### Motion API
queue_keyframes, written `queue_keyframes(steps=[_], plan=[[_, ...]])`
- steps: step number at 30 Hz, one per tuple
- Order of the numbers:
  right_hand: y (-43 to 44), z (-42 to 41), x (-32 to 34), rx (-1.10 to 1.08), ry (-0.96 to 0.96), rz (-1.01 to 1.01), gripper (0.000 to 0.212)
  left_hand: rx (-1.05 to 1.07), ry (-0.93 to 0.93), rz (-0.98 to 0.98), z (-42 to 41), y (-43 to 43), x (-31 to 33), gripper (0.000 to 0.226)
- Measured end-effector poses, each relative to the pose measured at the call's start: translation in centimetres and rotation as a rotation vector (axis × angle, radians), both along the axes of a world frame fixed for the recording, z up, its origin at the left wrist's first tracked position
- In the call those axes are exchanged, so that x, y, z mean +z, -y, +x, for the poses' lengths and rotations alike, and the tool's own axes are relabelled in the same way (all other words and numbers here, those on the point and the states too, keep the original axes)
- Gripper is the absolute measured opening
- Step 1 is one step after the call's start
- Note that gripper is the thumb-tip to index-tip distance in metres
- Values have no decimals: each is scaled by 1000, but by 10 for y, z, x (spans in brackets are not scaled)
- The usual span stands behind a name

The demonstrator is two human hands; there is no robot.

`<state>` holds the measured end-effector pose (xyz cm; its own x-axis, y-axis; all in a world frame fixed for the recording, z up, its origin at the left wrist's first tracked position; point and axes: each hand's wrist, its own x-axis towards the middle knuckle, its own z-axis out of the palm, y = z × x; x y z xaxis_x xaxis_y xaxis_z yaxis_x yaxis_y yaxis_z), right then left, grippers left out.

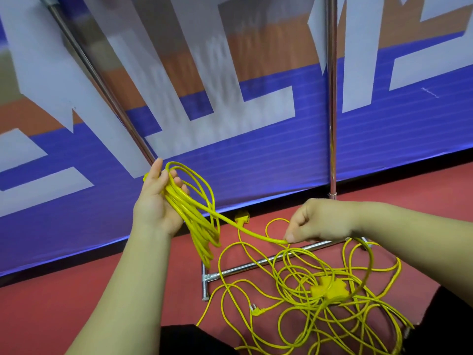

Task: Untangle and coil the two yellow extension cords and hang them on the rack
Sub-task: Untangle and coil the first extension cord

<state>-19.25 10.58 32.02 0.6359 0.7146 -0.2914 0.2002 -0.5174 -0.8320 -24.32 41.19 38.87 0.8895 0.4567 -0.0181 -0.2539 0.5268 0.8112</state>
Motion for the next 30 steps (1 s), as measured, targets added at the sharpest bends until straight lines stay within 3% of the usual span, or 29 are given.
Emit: queue_keyframes(steps=[7, 11, 14, 15, 18, 24, 30], plan=[[1, -2, -1, -53, -34, -139, 33, -79, -27, 1, -1, 3, -2, 15], [-6, 4, 4, -293, -72, 41, 31, -140, -173, 455, -7, 30, -9, 9], [-14, 4, 16, -348, -228, 184, 10, -205, -240, 711, -11, 56, -18, 7], [-16, 3, 21, -359, -287, 231, 5, -230, -253, 739, -12, 63, -21, 6], [-19, 5, 34, -392, -360, 382, 16, -299, -274, 763, -12, 76, -27, 9], [-15, 7, 46, -326, -294, 505, 14, -391, -306, 823, -7, 90, -35, 19], [-9, 5, 54, -279, -223, 578, 15, -429, -294, 883, -4, 97, -38, 11]])
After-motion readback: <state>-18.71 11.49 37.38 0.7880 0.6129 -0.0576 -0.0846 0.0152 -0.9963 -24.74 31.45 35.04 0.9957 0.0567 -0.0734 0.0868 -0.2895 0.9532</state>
